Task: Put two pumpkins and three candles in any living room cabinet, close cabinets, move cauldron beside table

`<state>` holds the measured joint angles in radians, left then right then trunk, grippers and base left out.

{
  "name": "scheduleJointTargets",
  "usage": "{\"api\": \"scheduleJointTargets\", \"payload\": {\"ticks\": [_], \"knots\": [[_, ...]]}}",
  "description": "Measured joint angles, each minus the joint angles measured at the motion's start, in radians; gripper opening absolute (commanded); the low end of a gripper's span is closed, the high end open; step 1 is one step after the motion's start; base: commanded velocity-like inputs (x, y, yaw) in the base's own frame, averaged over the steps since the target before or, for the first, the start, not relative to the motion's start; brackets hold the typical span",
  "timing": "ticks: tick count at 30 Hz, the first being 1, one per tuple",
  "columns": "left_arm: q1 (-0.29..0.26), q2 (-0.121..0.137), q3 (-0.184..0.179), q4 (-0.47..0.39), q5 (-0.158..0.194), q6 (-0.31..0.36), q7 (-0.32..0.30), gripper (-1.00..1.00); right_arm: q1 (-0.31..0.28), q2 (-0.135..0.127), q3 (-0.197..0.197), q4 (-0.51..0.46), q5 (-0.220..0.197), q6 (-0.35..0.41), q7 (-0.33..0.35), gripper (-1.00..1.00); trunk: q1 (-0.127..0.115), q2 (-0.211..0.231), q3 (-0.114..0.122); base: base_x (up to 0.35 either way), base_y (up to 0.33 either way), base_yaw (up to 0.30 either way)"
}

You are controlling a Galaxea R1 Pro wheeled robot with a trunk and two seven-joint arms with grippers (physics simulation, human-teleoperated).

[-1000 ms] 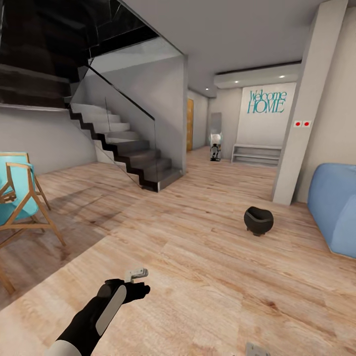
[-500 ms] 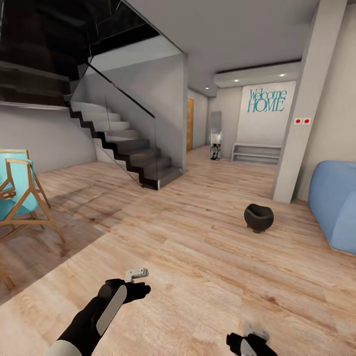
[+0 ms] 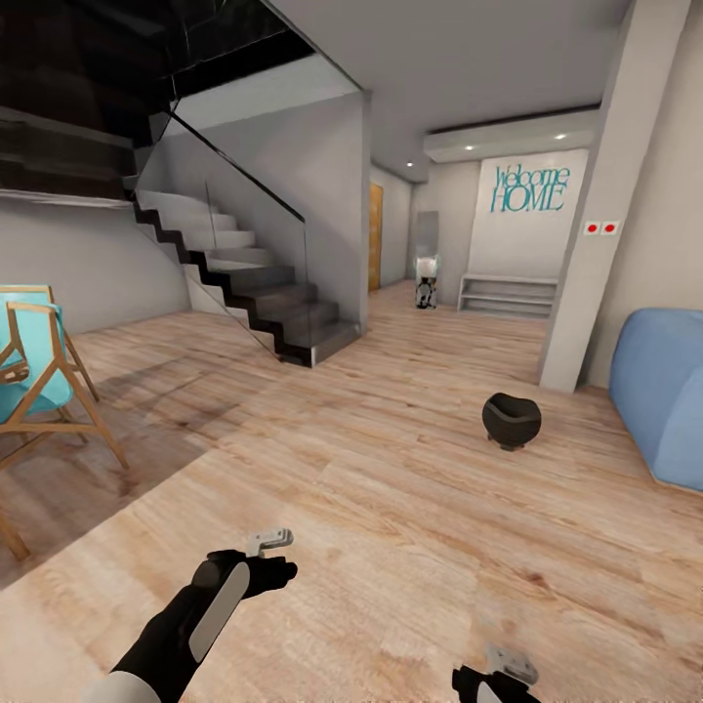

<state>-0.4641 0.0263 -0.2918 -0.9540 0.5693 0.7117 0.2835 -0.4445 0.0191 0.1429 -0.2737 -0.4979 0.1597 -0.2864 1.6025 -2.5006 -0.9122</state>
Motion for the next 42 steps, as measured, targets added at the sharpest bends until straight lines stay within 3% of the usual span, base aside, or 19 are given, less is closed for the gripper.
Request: {"api": "scheduleJointTargets", "payload": {"ticks": [42], "knots": [[0.000, -0.002, 0.000, 0.000, 0.000, 0.000, 0.000, 1.00, 0.000, 0.017, 0.005, 0.002, -0.001, -0.014, 0.009, 1.00, 0.019, -0.010, -0.164, 0.000, 0.000, 0.019]]}}
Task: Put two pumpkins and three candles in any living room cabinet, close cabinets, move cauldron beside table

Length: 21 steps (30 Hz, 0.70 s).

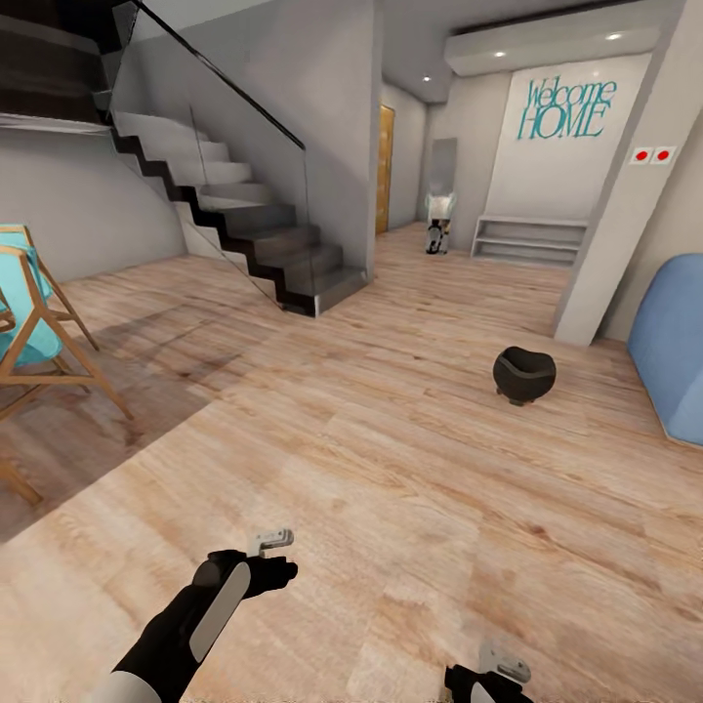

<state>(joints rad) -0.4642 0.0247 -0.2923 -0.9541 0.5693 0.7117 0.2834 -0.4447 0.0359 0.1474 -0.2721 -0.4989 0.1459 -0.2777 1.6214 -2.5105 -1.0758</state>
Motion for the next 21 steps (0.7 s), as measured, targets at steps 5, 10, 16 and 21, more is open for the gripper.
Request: {"api": "scheduleJointTargets", "payload": {"ticks": [5, 10, 16, 21], "knots": [[0.000, 0.000, 0.000, 0.000, 0.000, 0.000, 0.000, 1.00, 0.000, 0.000, -0.002, 0.000, 0.000, 0.000, 0.000, 1.00, 0.000, 0.000, -0.004, 0.000, 0.000, 0.002], [0.000, 0.001, 0.000, -0.002, 0.000, 0.000, 0.000, 1.00, 0.000, 0.000, -0.001, 0.000, 0.000, 0.000, 0.000, 1.00, 0.002, -0.001, -0.016, 0.000, 0.000, 0.000], [0.026, 0.003, 0.001, -0.163, 0.001, 0.008, -0.003, 1.00, 0.000, 0.000, -0.001, 0.000, 0.000, 0.000, 0.000, 1.00, 0.002, -0.001, -0.016, 0.000, 0.000, 0.000], [0.154, 0.005, 0.001, -0.404, 0.000, 0.013, 0.004, 1.00, 0.000, 0.000, 0.000, 0.000, 0.000, 0.000, 0.000, 1.00, 0.002, -0.001, -0.016, 0.000, 0.000, 0.000]]}}
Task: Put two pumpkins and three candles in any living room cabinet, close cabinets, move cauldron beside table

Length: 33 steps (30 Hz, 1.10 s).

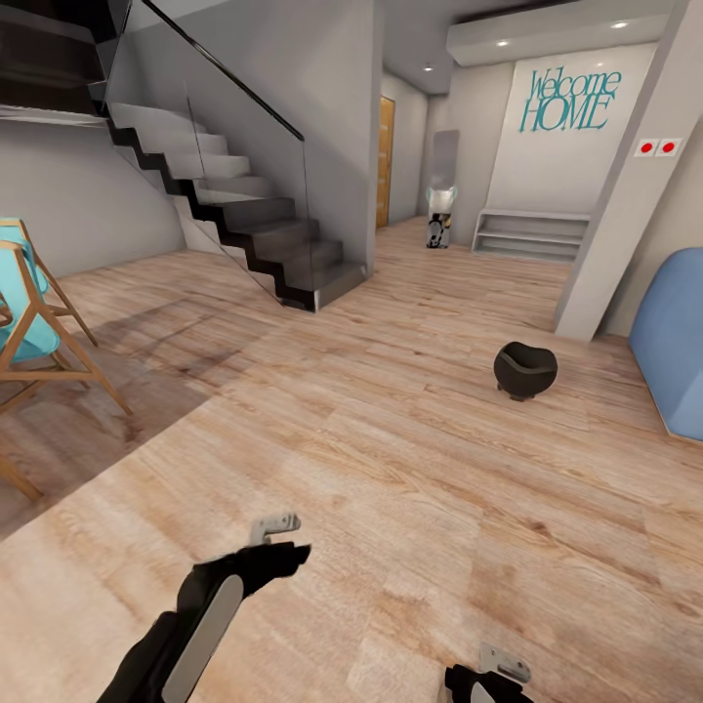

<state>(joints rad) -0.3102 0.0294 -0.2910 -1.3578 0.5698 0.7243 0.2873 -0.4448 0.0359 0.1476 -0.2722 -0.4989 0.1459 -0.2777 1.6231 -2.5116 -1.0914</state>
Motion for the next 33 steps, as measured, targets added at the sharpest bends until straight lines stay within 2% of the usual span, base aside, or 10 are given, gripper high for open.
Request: {"api": "scheduleJointTargets", "payload": {"ticks": [3, 6, 27, 31, 33], "knots": [[0.037, 0.000, 0.000, -0.061, -0.002, 0.000, 0.002, 1.00, 0.000, 0.000, 0.000, 0.000, 0.000, 0.000, 0.000, 1.00, 0.000, 0.000, 0.000, 0.000, 0.000, 0.000], [0.047, 0.000, 0.000, -0.078, -0.003, 0.000, 0.003, 1.00, 0.000, 0.000, 0.000, 0.000, 0.000, 0.000, 0.000, 1.00, 0.000, 0.000, 0.000, 0.042, 0.011, 0.000], [0.055, -0.001, 0.000, -0.089, -0.003, -0.002, 0.005, 1.00, 0.000, 0.000, 0.000, 0.002, 0.000, 0.000, 0.000, 1.00, 0.000, 0.000, 0.000, 0.033, 0.008, 0.000], [0.055, 0.000, 0.000, -0.089, -0.003, -0.004, 0.005, 1.00, 0.000, -0.001, -0.001, 0.002, 0.000, 0.000, 0.000, 1.00, 0.002, -0.001, -0.015, 0.000, 0.000, 0.000], [0.055, -0.001, -0.001, -0.089, -0.003, -0.005, 0.005, 1.00, 0.000, -0.002, -0.001, 0.002, 0.001, -0.002, 0.000, 1.00, 0.002, -0.001, -0.015, 0.000, 0.000, 0.000]]}}
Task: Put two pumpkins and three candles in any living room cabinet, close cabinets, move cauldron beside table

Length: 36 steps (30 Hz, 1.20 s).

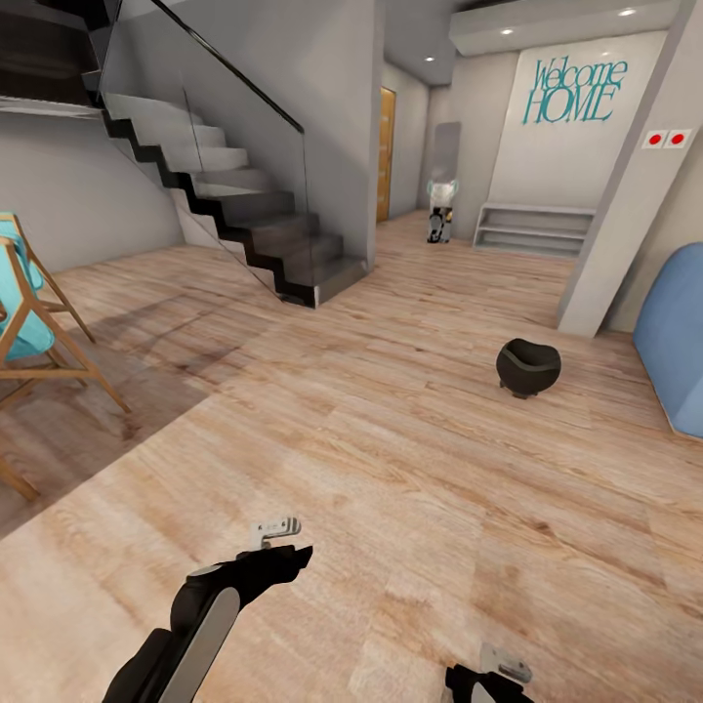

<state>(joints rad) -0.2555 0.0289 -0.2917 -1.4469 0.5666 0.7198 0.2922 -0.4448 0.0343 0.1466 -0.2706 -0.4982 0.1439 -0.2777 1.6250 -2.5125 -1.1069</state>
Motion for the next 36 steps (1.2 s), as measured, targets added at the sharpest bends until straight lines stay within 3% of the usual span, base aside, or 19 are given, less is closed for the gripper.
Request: {"api": "scheduleJointTargets", "payload": {"ticks": [6, 33, 36], "knots": [[0.000, 0.001, -0.001, -0.001, 0.000, 0.000, 0.000, 1.00, 0.000, -0.006, -0.004, -0.006, -0.001, -0.050, 0.000, 1.00, 0.000, 0.000, 0.000, 0.000, 0.000, 0.000], [0.000, 0.000, -0.002, -0.003, -0.006, 0.001, 0.000, 1.00, -0.002, -0.004, -0.003, -0.037, 0.001, -0.064, 0.001, 1.00, 0.012, -0.006, -0.104, 0.000, 0.000, 0.000], [0.000, 0.000, -0.002, -0.003, -0.006, 0.001, 0.000, 1.00, -0.003, -0.005, -0.003, -0.044, 0.001, -0.064, 0.001, 1.00, 0.012, -0.006, -0.104, 0.000, 0.000, 0.000]]}}
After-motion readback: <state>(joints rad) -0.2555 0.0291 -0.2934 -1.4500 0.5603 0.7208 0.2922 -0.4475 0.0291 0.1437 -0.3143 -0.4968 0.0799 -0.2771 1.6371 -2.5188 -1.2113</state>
